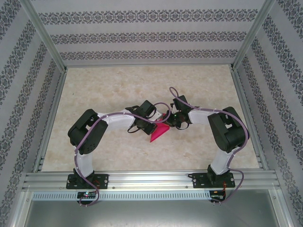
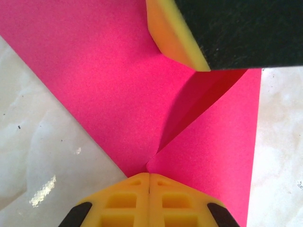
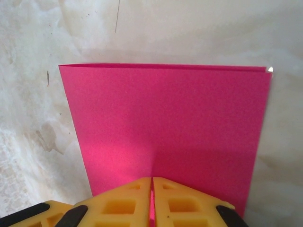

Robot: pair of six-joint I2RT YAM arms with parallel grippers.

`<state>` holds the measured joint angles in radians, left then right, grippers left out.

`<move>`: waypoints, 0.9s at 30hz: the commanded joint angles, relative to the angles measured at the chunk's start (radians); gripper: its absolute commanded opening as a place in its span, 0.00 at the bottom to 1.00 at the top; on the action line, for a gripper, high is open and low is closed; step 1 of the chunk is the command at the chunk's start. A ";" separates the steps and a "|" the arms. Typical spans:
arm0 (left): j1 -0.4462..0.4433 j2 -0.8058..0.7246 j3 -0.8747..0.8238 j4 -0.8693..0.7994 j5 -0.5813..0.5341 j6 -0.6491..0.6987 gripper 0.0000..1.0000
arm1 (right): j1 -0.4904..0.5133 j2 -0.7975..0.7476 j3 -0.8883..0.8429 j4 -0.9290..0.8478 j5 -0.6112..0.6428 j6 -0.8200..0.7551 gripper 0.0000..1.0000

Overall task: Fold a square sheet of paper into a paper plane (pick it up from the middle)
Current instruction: Third fold the triangle at the center of the table.

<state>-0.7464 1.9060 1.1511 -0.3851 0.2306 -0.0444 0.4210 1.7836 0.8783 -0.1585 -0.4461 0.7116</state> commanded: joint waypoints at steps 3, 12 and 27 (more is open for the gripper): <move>0.008 0.044 -0.023 -0.006 0.011 0.034 0.02 | -0.024 -0.136 0.018 -0.038 -0.014 0.012 0.13; 0.008 0.037 -0.018 -0.005 0.024 0.028 0.02 | -0.004 -0.270 -0.132 0.081 -0.067 0.137 0.08; 0.008 0.039 0.000 -0.016 0.032 0.028 0.02 | 0.131 -0.235 -0.290 0.329 -0.051 0.318 0.07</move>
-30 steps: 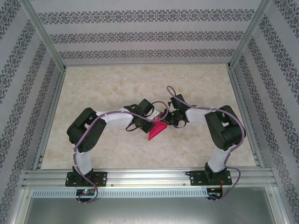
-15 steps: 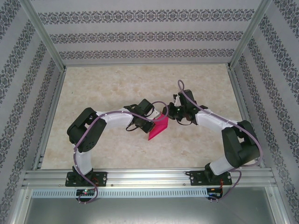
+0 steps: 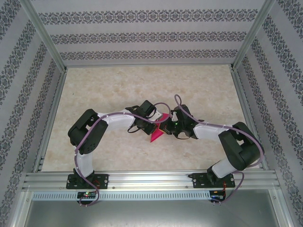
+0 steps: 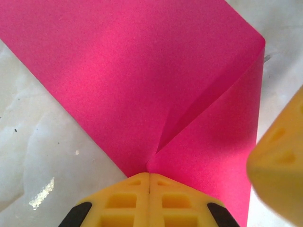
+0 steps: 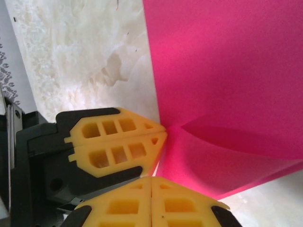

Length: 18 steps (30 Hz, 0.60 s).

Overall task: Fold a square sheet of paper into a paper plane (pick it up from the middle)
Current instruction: Third fold the triangle at the center of the table.

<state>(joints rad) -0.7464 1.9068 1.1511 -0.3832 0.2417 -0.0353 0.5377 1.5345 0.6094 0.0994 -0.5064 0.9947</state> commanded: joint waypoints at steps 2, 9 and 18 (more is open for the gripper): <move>0.008 0.041 0.002 -0.020 0.022 0.018 0.02 | 0.020 0.030 -0.026 0.091 -0.003 0.043 0.07; 0.008 0.043 0.002 -0.024 0.024 0.022 0.02 | 0.039 0.084 -0.032 0.122 0.003 0.053 0.08; 0.007 0.047 -0.002 -0.025 0.020 0.026 0.02 | 0.036 0.155 -0.055 0.134 0.038 0.013 0.08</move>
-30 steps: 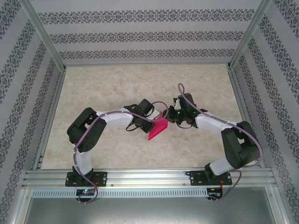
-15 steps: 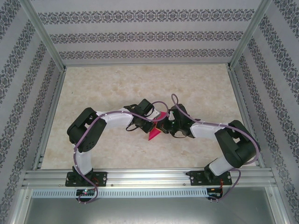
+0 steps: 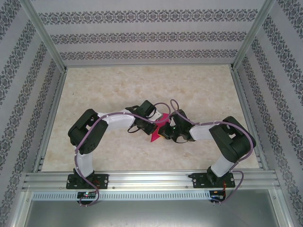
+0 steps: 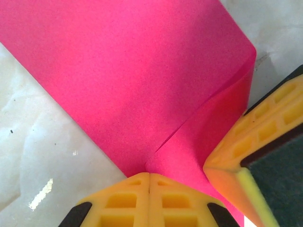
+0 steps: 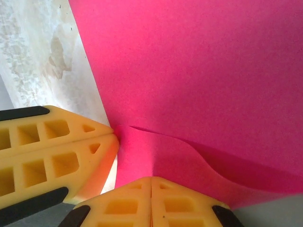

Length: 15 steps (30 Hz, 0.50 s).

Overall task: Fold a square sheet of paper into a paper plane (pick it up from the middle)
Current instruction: Third fold the triangle at the center of the table.

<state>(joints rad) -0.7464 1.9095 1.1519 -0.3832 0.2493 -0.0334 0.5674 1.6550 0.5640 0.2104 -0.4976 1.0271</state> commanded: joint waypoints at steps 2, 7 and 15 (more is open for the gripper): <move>0.006 0.048 -0.002 -0.028 0.014 0.026 0.02 | 0.005 0.043 -0.006 0.024 0.030 -0.018 0.08; 0.006 0.049 -0.003 -0.033 0.013 0.029 0.02 | -0.009 -0.049 -0.010 0.003 0.032 -0.007 0.09; 0.007 0.045 0.000 -0.037 0.011 0.029 0.01 | -0.088 -0.105 0.003 -0.054 0.011 -0.066 0.10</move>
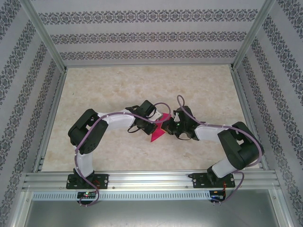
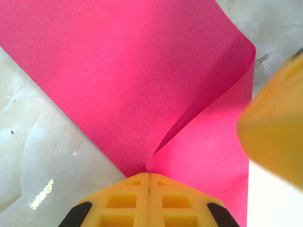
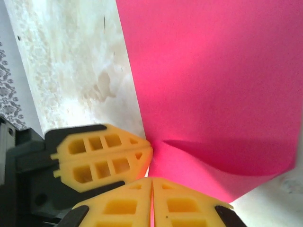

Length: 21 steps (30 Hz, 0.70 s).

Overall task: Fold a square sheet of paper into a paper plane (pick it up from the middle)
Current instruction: Third fold the triangle at the center of the table.

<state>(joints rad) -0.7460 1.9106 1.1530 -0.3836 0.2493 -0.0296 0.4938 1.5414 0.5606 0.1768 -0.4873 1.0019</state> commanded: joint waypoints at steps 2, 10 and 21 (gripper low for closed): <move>0.006 0.044 -0.001 -0.035 0.012 0.023 0.01 | -0.024 0.038 0.010 -0.027 0.008 -0.051 0.10; 0.005 0.048 0.005 -0.046 0.011 0.031 0.01 | -0.038 0.125 0.020 -0.027 0.032 -0.068 0.09; 0.005 0.049 0.006 -0.049 0.008 0.025 0.01 | -0.093 0.030 0.058 -0.095 -0.016 -0.109 0.10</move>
<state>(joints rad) -0.7464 1.9171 1.1618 -0.3847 0.2539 -0.0261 0.4088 1.5608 0.5934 0.0898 -0.4847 0.9287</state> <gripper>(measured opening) 0.067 0.103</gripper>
